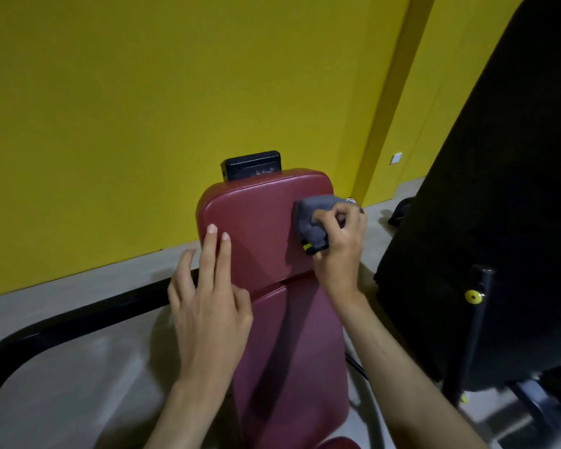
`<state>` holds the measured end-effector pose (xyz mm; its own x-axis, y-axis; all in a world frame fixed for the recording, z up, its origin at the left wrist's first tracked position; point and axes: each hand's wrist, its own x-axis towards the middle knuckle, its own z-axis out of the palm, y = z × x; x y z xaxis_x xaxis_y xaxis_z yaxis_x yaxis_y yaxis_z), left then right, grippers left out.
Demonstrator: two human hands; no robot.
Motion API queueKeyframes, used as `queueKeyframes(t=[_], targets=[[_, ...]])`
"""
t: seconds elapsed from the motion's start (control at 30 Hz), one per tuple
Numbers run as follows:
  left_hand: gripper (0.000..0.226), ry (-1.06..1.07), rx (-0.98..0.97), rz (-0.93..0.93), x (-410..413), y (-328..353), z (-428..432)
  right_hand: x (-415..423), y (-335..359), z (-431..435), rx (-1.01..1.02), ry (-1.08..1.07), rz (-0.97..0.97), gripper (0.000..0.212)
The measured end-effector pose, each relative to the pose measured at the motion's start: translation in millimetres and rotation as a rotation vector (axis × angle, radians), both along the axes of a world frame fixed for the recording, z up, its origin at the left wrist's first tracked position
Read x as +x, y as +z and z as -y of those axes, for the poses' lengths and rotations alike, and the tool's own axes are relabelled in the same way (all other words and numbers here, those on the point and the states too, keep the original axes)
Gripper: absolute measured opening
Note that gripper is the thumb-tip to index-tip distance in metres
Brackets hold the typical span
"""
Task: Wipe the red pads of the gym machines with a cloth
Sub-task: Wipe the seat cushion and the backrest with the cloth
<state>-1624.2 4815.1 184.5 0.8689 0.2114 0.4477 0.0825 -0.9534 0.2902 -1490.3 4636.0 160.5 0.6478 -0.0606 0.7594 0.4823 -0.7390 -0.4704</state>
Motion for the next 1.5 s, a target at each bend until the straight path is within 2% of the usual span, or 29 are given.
queueKeyframes(t=[0.07, 0.17, 0.23, 0.33, 0.47, 0.6, 0.7, 0.83, 0.93, 1.07, 1.17, 1.23, 1.4, 1.5], targets=[[0.059, -0.032, 0.03, 0.034, -4.8, -10.9, 8.0, -17.6, -37.0, 12.4, -0.008, 0.044, -0.077, 0.047], [0.055, -0.152, 0.067, 0.022, -9.3, -35.3, 28.9, -28.7, -84.5, 37.0, 0.007, 0.072, -0.225, 0.04], [0.051, -0.243, 0.128, -0.034, -11.1, -52.7, 47.0, -22.7, -114.9, 59.6, 0.152, 0.141, -0.37, 0.041], [0.05, -0.308, 0.215, -0.186, -11.3, -75.9, 75.8, -17.1, -143.1, 89.3, 0.495, 0.346, -0.655, 0.034], [0.05, -0.299, 0.276, -0.312, -5.3, -94.7, 111.4, -10.7, -155.8, 105.7, 0.536, 0.448, -0.855, 0.024], [0.05, -0.278, 0.299, -0.379, -0.7, -101.7, 136.3, 13.4, -104.2, 79.8, 0.656, 0.513, -0.757, 0.04], [0.05, -0.282, 0.312, -0.39, 1.3, -107.6, 147.0, 16.7, -98.7, 64.5, 0.756, 0.452, -0.751, 0.032], [0.047, -0.274, 0.303, -0.425, 2.4, -122.5, 154.9, -4.2, -155.8, 82.8, 0.922, 0.334, -0.874, 0.03], [0.045, -0.266, 0.301, -0.462, -0.3, -136.8, 158.2, -24.5, -214.1, 98.7, 0.999, 0.237, -1.021, 0.037], [0.045, -0.275, 0.328, -0.481, -4.2, -155.0, 159.9, -69.9, -279.1, 122.4, 1.007, 0.084, -1.161, 0.02], [0.046, -0.311, 0.368, -0.512, -4.9, -164.7, 160.9, -69.6, -280.3, 128.4, 1.033, 0.088, -1.244, 0.017], [0.049, -0.328, 0.385, -0.535, -3.6, -166.9, 163.9, -50.9, -260.9, 123.6, 1.01, 0.163, -1.211, 0.021], [0.048, -0.351, 0.343, -0.534, -4.1, -175.1, 170.3, -3.8, -163.3, 97.5, 0.964, 0.35, -0.938, 0.021], [0.047, -0.352, 0.328, -0.516, -6.5, -189.8, 170.0, -5.6, -168.5, 94.0, 1.012, 0.34, -0.9, 0.026]])
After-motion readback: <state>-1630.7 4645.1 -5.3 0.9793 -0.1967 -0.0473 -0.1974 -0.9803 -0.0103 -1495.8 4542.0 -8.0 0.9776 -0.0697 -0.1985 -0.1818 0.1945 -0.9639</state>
